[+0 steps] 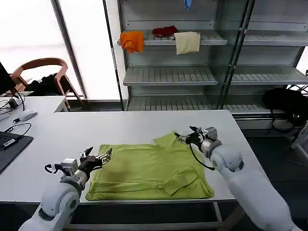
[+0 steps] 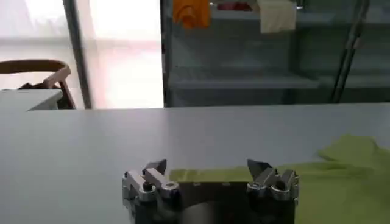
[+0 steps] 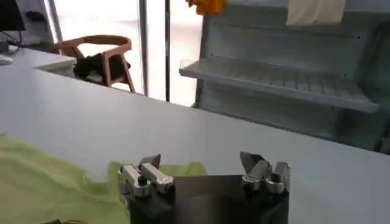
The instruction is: Fold and organize the clothes.
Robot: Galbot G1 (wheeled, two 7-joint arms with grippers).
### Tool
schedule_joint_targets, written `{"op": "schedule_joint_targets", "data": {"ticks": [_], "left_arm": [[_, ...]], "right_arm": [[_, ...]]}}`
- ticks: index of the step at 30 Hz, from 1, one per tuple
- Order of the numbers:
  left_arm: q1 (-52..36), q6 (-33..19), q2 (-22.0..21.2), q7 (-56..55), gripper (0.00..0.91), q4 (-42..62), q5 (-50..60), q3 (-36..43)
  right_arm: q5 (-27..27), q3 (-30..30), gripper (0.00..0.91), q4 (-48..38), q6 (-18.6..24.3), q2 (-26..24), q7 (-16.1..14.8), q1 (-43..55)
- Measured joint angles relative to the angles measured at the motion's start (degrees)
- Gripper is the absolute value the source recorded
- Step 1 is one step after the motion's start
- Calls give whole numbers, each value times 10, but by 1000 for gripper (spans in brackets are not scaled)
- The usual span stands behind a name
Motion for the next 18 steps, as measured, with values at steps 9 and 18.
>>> {"op": "schedule_joint_targets", "data": {"ticks": [9, 18], "left_arm": [[-58, 8, -3, 24, 907, 82, -10, 14], [-91, 12, -8, 34, 907, 142, -6, 28]], "right_arm": [[-18, -27, 887, -93, -3, 46, -20, 46], [-33, -41, 796, -140, -4, 68, -34, 63]]}}
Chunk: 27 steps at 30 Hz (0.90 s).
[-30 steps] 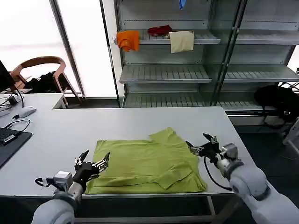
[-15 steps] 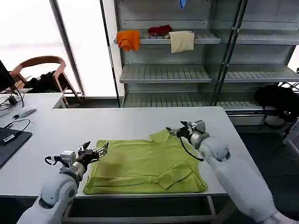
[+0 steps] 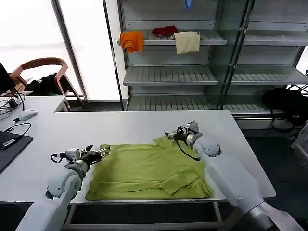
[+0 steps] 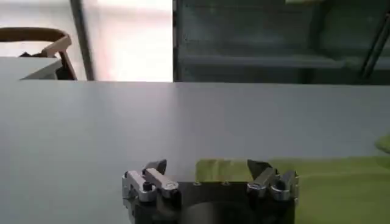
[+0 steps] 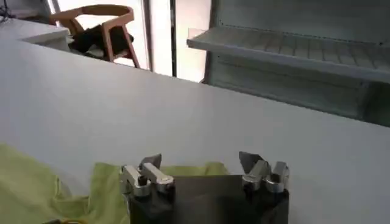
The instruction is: Fold and organize the clothes.
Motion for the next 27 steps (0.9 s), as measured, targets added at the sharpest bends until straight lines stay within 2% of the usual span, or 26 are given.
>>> {"op": "schedule_joint_targets", "data": {"ticks": [1, 3, 4, 5, 6, 7, 8, 9, 11, 13, 27], "left_arm": [[-2, 0, 0, 2, 907, 6, 0, 2], [-8, 0, 0, 5, 736, 15, 0, 5], [-10, 1, -1, 7, 695, 19, 0, 6], [-13, 1, -1, 8, 554, 23, 0, 7], [-16, 1, -1, 10, 464, 28, 0, 8], [-19, 1, -2, 11, 292, 33, 0, 9], [-21, 1, -2, 13, 232, 36, 1, 10], [-24, 0, -2, 15, 81, 40, 1, 12], [-27, 0, -2, 17, 20, 46, 3, 14], [-28, -1, -3, 19, 20, 49, 4, 15], [-23, -1, -4, 37, 0, 60, 19, 19]], "right_arm": [[-2, 0, 786, -4, 0, 2, -2, 1], [-6, -1, 715, -11, 0, 6, -5, 4], [-7, -2, 695, -15, 0, 7, -7, 4], [-8, -2, 605, -18, 0, 8, -8, 5], [-10, -3, 544, -21, 0, 9, -9, 5], [-12, -4, 393, -23, 0, 10, -11, 5], [-13, -5, 312, -25, 0, 11, -12, 6], [-14, -5, 101, -28, 1, 12, -13, 6], [-17, -4, 50, -33, 1, 15, -14, 6], [-21, -3, 10, -37, 2, 16, -16, 5], [-37, -6, 0, -37, 3, 12, -26, -3]]}}
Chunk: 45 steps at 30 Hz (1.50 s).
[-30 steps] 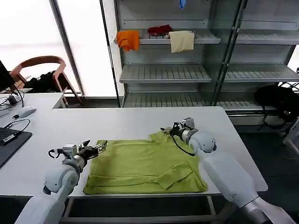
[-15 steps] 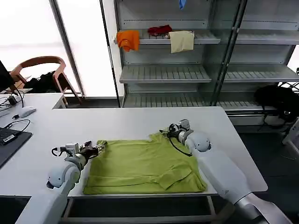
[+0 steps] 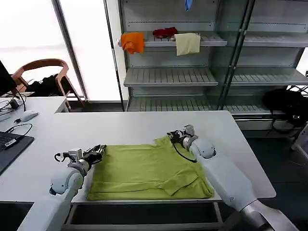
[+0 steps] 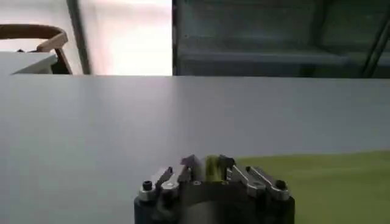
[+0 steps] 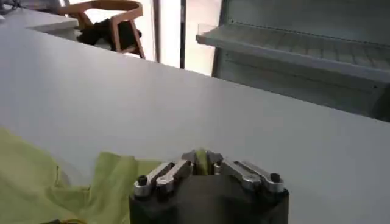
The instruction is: Fold and organize the clothes.
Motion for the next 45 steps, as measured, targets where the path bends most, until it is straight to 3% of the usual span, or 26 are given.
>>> {"op": "schedule_joint_targets", "data": {"ticks": [22, 45], "left_arm": [[5, -22, 11, -14, 0, -19, 1, -8], [100, -34, 69, -25, 0, -180, -26, -51]], "right_arm": [[6, 7, 0, 48, 41, -15, 14, 1], [76, 51, 0, 248, 29, -130, 29, -97]]}}
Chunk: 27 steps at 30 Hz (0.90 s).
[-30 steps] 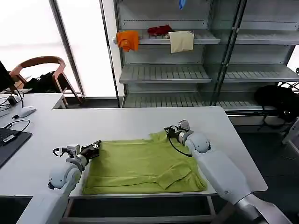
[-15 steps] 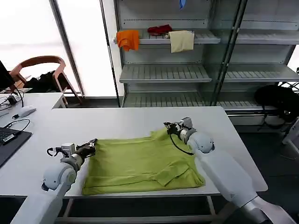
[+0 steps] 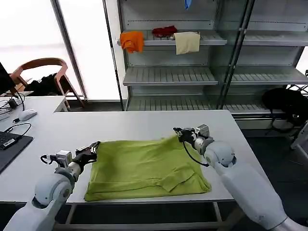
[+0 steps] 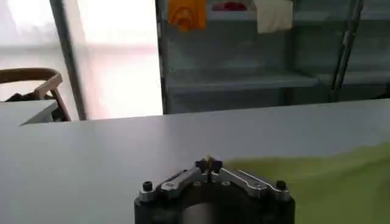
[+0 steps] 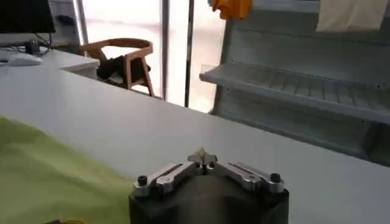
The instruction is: Fold and organize the clothes.
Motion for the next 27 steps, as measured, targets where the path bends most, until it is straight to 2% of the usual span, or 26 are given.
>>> {"op": "schedule_joint_targets", "data": {"ticks": [17, 27], "left_arm": [[125, 29, 1, -48, 0, -142, 47, -34], [200, 33, -11, -65, 0, -188, 91, -42]], "right_arm": [[31, 79, 0, 180, 14, -120, 12, -143], [23, 121, 0, 251, 25, -154, 30, -250]]}}
